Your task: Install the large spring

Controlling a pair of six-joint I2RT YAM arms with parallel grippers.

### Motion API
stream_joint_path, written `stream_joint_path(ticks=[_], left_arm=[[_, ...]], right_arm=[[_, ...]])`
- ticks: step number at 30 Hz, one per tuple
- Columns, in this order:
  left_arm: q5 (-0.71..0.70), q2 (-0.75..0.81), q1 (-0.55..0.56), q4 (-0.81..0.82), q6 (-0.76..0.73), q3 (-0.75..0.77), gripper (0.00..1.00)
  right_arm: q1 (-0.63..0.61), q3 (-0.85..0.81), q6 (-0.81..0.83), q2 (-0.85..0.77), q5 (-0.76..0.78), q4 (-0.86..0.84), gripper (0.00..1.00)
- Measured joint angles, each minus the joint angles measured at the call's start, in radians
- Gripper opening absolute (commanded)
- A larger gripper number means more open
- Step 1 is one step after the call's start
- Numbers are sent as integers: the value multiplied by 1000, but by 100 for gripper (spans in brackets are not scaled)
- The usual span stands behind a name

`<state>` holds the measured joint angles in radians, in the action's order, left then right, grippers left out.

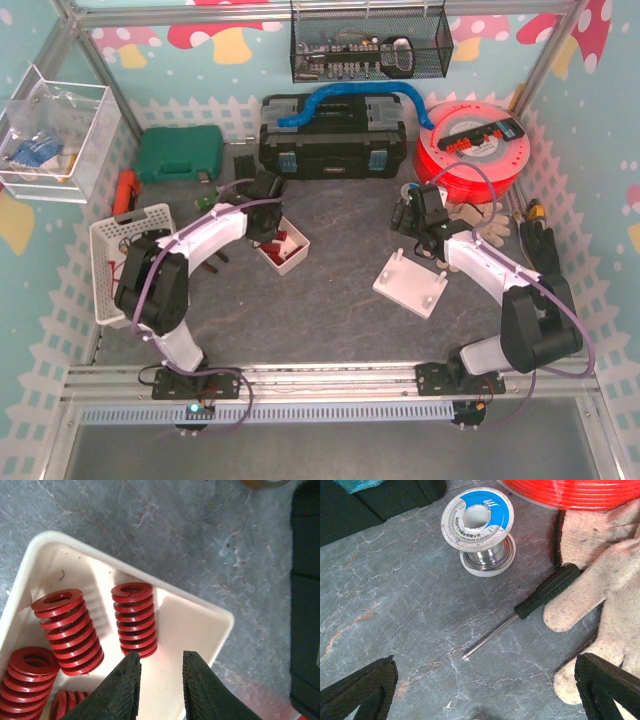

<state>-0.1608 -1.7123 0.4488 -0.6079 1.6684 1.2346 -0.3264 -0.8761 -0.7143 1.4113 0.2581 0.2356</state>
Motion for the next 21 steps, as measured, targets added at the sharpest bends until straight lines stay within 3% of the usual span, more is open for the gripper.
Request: stream_joint_path(ticks=[11, 21], left_arm=[[61, -121, 11, 3, 0, 7, 32], [35, -191, 11, 49, 4, 18, 44]], right_arm=[[0, 12, 3, -8, 4, -4, 96], [0, 19, 3, -26, 4, -9, 96]])
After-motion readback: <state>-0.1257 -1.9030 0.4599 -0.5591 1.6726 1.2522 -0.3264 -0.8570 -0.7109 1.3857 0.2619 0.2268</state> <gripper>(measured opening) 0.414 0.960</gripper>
